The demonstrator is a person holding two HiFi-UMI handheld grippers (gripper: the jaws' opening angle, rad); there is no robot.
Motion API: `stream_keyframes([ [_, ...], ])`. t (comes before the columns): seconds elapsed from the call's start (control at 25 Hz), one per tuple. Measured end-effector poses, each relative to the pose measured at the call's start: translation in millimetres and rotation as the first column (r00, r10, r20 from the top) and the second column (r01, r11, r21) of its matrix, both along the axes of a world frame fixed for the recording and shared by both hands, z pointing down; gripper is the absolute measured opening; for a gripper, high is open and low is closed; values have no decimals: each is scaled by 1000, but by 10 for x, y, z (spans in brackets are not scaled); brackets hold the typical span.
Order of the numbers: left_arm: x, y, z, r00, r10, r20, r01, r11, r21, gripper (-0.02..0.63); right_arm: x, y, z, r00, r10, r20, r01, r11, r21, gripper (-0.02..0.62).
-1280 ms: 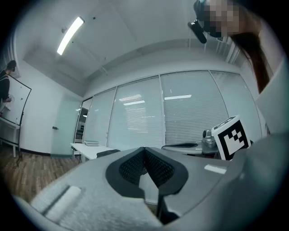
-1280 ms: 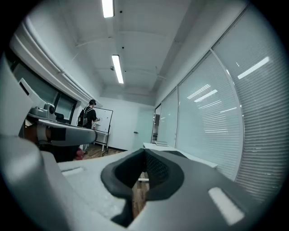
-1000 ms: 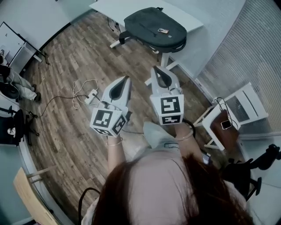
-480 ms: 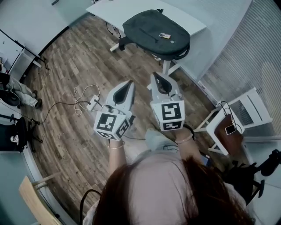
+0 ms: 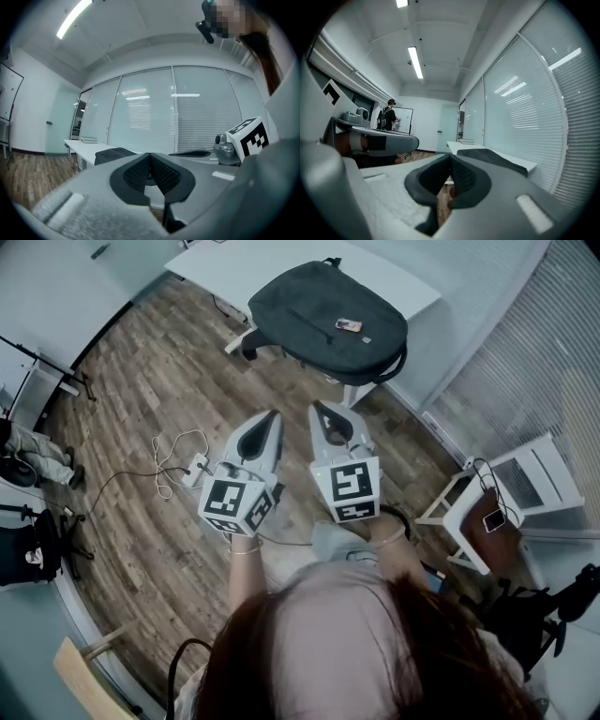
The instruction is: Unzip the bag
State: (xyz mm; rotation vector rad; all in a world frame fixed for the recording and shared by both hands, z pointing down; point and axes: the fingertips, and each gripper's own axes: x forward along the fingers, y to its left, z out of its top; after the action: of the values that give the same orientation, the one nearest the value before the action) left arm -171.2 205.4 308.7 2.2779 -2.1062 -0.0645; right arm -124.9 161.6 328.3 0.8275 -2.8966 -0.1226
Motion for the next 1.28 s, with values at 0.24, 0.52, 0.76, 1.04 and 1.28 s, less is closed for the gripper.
stream_keyframes([
  [0.24, -215, -301, 142, 1000, -4, -7, 4, 1000, -15, 9, -236, -225, 178, 1000, -9, -22, 8, 1000, -25, 5],
  [0.52, -285, -509, 323, 1000, 24, -14, -25, 999, -43, 9, -421, -472, 417, 998, 0, -63, -3, 999, -47, 20],
  [0.76, -456, -658, 363, 999, 42, -21, -43, 998, -45, 9, -594, -604, 564, 996, 14, -85, -19, 998, -60, 21],
  [1.04, -681, -910, 416, 995, 96, -25, -97, 994, -49, 9, -791, -851, 729, 993, 78, -90, -87, 992, -97, 25],
  [1.28, -876, -1199, 475, 985, 167, -33, -168, 984, -57, 9, -958, -1054, 912, 984, 141, -109, -154, 980, -127, 37],
])
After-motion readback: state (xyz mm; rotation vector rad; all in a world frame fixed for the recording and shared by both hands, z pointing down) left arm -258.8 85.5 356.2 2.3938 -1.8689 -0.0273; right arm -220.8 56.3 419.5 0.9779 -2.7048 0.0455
